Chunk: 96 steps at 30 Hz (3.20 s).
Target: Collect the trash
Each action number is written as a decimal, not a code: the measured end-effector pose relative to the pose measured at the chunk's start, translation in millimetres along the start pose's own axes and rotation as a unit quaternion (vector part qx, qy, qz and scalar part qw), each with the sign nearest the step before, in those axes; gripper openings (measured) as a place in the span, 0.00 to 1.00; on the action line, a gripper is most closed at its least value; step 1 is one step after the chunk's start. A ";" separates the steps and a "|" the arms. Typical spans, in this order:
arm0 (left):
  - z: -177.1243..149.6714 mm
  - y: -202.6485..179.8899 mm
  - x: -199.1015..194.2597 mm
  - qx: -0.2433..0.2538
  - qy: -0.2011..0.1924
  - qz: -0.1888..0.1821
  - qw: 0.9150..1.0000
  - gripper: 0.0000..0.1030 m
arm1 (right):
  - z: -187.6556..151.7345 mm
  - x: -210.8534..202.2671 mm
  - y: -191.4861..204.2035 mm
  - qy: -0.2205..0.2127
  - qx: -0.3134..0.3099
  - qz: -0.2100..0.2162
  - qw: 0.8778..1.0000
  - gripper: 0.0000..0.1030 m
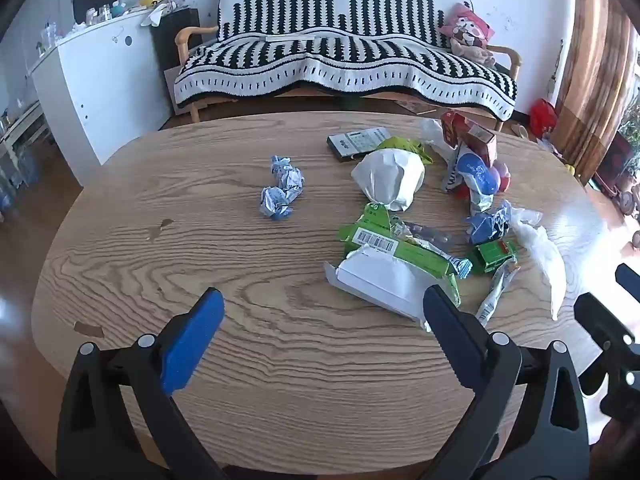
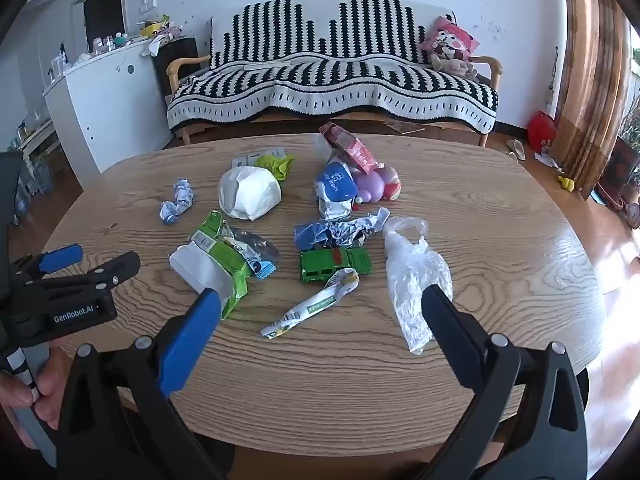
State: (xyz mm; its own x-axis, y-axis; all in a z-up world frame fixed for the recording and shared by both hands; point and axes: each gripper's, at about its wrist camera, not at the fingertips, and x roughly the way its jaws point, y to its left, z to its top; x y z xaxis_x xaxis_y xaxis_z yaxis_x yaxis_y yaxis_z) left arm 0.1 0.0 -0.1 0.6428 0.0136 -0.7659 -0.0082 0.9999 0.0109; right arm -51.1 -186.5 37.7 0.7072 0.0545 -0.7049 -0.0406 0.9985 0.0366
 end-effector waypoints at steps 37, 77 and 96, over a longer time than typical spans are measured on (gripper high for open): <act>2.2 5.9 -6.0 -0.006 -0.009 0.000 1.000 0.94 | 1.8 -1.6 2.1 0.009 0.003 0.012 1.000 0.95; 4.1 14.0 -2.9 -0.013 -0.002 -0.005 1.000 0.94 | 0.0 -0.2 8.2 0.013 0.000 0.018 1.000 0.95; 80.7 29.4 174.1 0.041 0.071 0.066 0.994 0.80 | 56.1 94.4 -32.8 0.057 0.021 0.051 0.997 0.95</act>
State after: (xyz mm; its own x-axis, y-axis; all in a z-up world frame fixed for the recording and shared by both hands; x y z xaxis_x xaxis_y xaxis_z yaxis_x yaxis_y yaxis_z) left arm 173.6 31.7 -81.2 0.5262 0.1506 -0.8369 -0.0196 0.9861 0.1651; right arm 56.6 -214.0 9.7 0.6162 0.1571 -0.7717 -0.0761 0.9872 0.1403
